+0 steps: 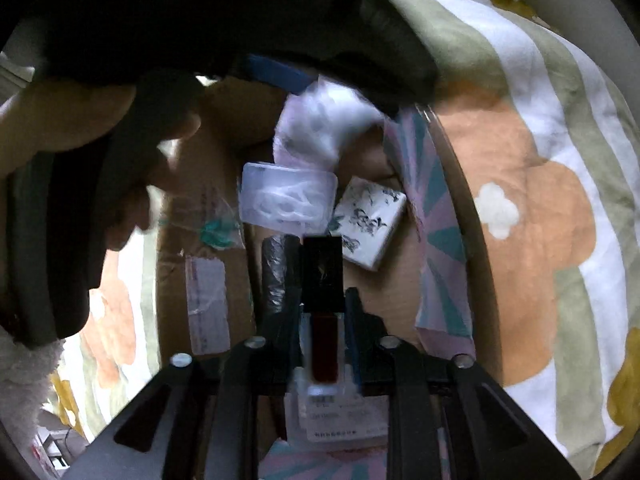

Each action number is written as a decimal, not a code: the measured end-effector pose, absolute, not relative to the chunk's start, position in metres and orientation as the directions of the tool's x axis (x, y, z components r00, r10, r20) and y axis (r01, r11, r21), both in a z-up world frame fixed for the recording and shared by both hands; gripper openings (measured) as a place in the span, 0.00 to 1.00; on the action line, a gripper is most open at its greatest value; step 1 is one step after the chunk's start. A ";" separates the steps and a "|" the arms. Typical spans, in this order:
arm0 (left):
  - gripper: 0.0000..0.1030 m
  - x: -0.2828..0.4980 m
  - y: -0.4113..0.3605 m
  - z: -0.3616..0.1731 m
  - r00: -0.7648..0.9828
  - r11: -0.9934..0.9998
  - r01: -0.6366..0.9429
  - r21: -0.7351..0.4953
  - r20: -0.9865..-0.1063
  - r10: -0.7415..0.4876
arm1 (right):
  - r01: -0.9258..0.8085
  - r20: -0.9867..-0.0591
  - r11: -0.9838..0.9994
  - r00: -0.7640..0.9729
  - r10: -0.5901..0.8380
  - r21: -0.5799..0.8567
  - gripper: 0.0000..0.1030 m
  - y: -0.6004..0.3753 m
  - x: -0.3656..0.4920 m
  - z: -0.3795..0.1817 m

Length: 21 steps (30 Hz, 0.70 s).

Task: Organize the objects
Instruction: 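Open both tools to release the sock and lipstick into the box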

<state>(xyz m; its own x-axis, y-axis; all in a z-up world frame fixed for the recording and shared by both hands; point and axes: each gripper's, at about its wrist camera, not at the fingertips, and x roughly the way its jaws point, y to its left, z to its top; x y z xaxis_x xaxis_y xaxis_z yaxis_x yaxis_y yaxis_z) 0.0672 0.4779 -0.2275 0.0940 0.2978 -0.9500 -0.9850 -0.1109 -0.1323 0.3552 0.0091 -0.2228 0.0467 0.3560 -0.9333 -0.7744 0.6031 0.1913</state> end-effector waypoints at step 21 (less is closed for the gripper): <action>1.00 0.056 0.455 -0.200 0.064 -0.101 -0.990 -0.101 -0.946 0.318 | -0.789 -0.916 0.586 0.078 0.393 0.185 1.00 0.002 0.334 -0.201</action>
